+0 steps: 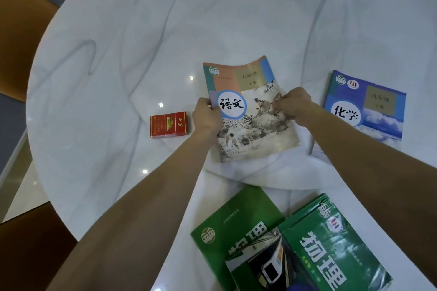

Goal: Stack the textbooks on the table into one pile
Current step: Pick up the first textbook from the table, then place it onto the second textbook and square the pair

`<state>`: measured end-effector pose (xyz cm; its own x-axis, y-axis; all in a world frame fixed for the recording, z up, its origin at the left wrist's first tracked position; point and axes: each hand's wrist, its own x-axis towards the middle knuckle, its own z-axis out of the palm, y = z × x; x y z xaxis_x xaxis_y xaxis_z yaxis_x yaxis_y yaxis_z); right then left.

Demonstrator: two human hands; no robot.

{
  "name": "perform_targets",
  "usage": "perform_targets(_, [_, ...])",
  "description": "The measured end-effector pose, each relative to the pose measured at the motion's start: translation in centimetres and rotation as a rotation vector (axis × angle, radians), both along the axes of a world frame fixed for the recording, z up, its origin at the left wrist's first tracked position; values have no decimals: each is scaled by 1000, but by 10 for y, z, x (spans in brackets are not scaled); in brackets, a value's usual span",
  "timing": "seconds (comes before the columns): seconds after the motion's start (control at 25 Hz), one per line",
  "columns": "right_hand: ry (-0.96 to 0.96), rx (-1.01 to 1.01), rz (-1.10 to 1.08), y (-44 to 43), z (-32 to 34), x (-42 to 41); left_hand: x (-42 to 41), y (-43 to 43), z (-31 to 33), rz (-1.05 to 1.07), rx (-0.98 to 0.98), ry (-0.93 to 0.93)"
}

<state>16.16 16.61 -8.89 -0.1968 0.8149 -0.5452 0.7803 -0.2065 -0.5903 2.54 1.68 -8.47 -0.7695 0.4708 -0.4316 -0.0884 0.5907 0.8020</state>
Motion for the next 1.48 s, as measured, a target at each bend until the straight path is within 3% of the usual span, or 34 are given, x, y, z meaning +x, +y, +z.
perform_targets(0.24, [103, 25, -106, 11, 9, 18, -6, 29, 9, -102, 21, 41])
perform_targets(0.56, [30, 66, -123, 1, -5, 30, -3, 35, -11, -173, -89, 107])
perform_targets(0.72, [-71, 112, -16, -1, -11, 33, -7, 34, -13, -250, -181, 287])
perform_targets(1.04, [-307, 376, 287, 1, 17, 42, 19, 52, 20, -626, -328, 590])
perform_targets(1.2, [-431, 575, 351, 17, 45, 75, 49, 78, 50, -744, -281, 759])
perform_targets(1.48, [-540, 588, 298, 30, 46, 157, 118, 111, 52, -930, -177, 813])
